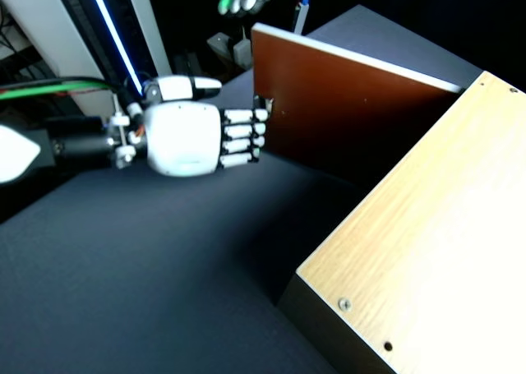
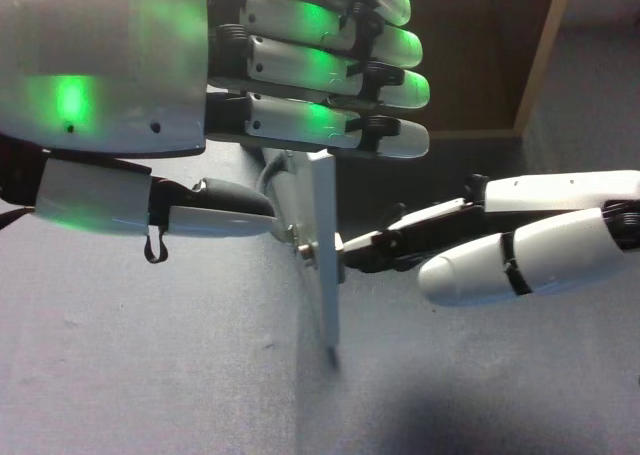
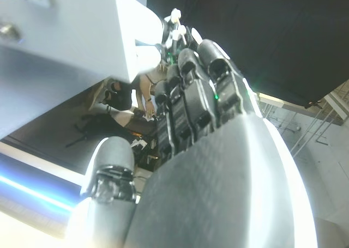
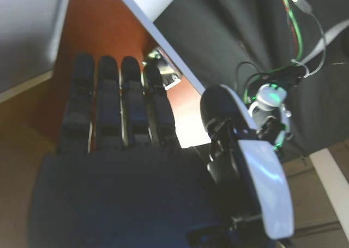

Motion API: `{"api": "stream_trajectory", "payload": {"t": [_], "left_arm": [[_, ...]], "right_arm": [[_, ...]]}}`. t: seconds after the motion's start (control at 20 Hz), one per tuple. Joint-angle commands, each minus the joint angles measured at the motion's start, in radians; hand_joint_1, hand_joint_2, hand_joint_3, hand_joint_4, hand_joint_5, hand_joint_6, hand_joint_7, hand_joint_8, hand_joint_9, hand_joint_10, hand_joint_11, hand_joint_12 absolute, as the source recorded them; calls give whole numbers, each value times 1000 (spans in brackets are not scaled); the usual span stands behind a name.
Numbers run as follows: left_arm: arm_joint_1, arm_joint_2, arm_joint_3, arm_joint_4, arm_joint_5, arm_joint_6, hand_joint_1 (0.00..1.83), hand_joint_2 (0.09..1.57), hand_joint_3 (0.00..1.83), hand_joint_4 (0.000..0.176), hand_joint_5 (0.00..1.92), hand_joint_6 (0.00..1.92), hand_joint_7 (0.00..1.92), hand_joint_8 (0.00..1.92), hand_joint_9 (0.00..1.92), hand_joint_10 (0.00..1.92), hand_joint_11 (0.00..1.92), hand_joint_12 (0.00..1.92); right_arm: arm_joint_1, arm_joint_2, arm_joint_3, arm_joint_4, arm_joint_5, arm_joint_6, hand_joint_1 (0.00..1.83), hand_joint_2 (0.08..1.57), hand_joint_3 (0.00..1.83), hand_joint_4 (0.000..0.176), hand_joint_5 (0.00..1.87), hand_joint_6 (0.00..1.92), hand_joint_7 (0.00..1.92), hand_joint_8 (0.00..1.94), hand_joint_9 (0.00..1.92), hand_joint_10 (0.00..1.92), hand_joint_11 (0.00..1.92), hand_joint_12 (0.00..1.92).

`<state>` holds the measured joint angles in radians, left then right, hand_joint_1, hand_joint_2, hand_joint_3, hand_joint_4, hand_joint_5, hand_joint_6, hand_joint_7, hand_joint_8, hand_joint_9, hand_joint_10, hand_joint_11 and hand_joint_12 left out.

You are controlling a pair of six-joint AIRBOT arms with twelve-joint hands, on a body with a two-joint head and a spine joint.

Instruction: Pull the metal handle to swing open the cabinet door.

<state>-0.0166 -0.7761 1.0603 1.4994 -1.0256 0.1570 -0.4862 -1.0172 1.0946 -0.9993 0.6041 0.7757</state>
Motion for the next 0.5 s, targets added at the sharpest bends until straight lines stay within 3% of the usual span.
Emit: {"api": "stream_trajectory", "payload": {"t": [0.0, 0.45], "left_arm": [[-11, 8, 1, -99, -26, 8, 0, 1571, 67, 0, 320, 3, 335, 3, 323, 2, 0, 762], [-11, 8, 1, -99, -26, 8, 0, 1571, 73, 0, 320, 6, 335, 5, 320, 2, 0, 754]], "right_arm": [[20, -1, -12, 55, 70, 8, 0, 1571, 87, 0, 259, 2, 263, 1, 235, 0, 0, 631], [38, -31, -56, 57, 44, 8, 0, 1571, 85, 0, 255, 1, 261, 2, 231, 1, 0, 618]]}}
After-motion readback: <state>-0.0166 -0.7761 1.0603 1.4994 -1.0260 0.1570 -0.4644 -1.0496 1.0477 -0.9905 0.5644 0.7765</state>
